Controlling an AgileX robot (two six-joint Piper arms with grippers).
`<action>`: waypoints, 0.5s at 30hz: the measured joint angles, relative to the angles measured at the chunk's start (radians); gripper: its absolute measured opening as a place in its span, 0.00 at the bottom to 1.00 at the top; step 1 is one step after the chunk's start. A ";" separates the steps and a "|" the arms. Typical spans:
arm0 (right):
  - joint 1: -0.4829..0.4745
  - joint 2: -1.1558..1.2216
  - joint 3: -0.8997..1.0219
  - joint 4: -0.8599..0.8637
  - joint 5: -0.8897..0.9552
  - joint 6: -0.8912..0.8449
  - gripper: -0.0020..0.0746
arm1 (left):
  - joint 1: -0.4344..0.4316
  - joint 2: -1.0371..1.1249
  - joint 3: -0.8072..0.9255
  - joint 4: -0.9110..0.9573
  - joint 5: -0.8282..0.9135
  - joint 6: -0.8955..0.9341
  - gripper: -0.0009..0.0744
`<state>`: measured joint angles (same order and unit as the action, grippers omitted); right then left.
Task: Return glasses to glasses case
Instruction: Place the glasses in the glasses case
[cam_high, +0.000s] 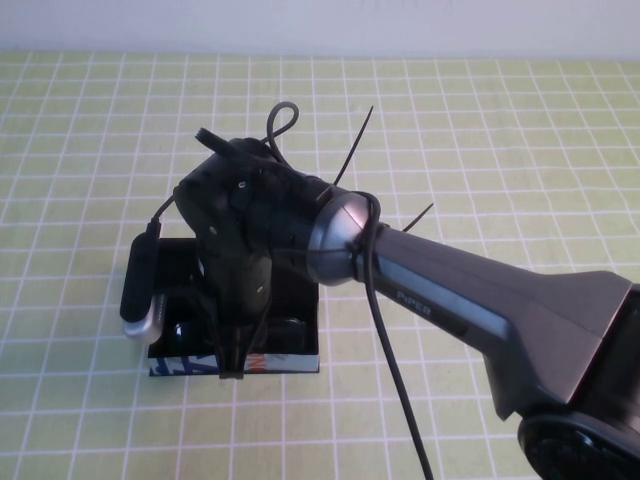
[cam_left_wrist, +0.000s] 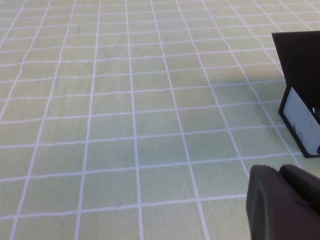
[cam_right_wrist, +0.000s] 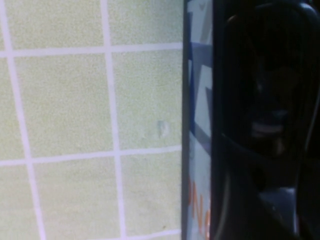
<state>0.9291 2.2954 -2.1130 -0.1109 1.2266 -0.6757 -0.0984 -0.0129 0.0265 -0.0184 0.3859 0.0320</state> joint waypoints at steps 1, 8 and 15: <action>0.000 -0.002 0.000 -0.001 0.000 0.000 0.33 | 0.000 0.000 0.000 0.000 0.000 0.000 0.01; -0.016 -0.060 0.000 -0.014 0.000 0.005 0.34 | 0.000 0.000 0.000 0.000 0.000 0.000 0.01; -0.104 -0.179 -0.001 0.016 0.006 0.152 0.28 | 0.000 0.000 0.000 0.000 0.000 0.000 0.01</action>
<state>0.8252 2.1165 -2.1137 -0.0952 1.2322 -0.5236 -0.0984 -0.0129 0.0265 -0.0184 0.3859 0.0320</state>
